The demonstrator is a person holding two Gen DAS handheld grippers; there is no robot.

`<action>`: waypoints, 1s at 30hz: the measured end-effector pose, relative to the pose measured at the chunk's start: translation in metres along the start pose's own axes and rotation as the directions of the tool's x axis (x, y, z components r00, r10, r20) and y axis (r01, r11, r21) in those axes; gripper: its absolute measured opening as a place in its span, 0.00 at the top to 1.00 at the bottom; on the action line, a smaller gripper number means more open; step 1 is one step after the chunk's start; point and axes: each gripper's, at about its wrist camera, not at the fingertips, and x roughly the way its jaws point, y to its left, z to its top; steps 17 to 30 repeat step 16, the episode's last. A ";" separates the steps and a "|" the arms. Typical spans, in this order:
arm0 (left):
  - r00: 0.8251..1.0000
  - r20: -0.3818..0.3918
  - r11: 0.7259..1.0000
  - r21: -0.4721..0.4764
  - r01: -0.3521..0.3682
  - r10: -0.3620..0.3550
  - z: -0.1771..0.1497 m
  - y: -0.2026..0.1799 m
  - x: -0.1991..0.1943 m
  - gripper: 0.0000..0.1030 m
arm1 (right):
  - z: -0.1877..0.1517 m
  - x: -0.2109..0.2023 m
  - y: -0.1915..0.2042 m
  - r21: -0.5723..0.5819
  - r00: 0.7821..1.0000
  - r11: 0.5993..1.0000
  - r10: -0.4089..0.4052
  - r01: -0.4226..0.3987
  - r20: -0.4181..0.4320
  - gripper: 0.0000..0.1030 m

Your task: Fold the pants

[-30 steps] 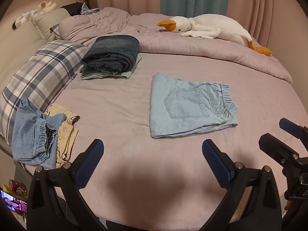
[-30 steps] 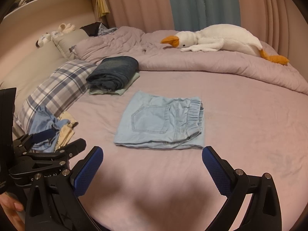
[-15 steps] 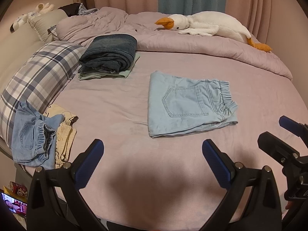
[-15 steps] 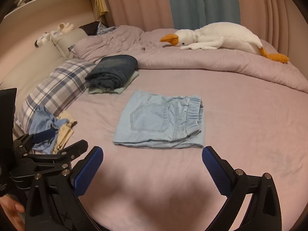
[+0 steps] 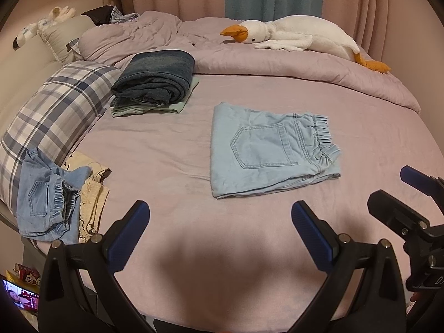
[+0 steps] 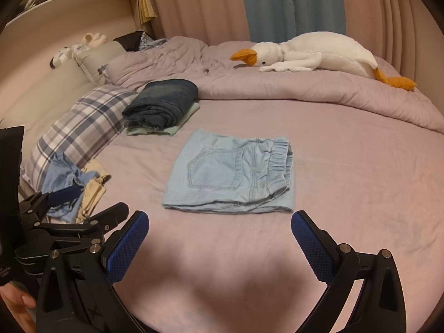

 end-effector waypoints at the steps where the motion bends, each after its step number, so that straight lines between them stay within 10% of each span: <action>1: 1.000 0.000 1.000 0.000 0.000 0.000 0.000 0.000 0.000 0.01 | 0.000 0.000 0.000 -0.001 1.000 1.000 -0.001 0.001 0.000 0.01; 30: 1.000 0.001 1.000 0.003 -0.003 0.003 0.001 0.000 0.001 0.01 | -0.002 0.001 -0.002 0.001 1.000 1.000 0.000 0.000 -0.003 0.01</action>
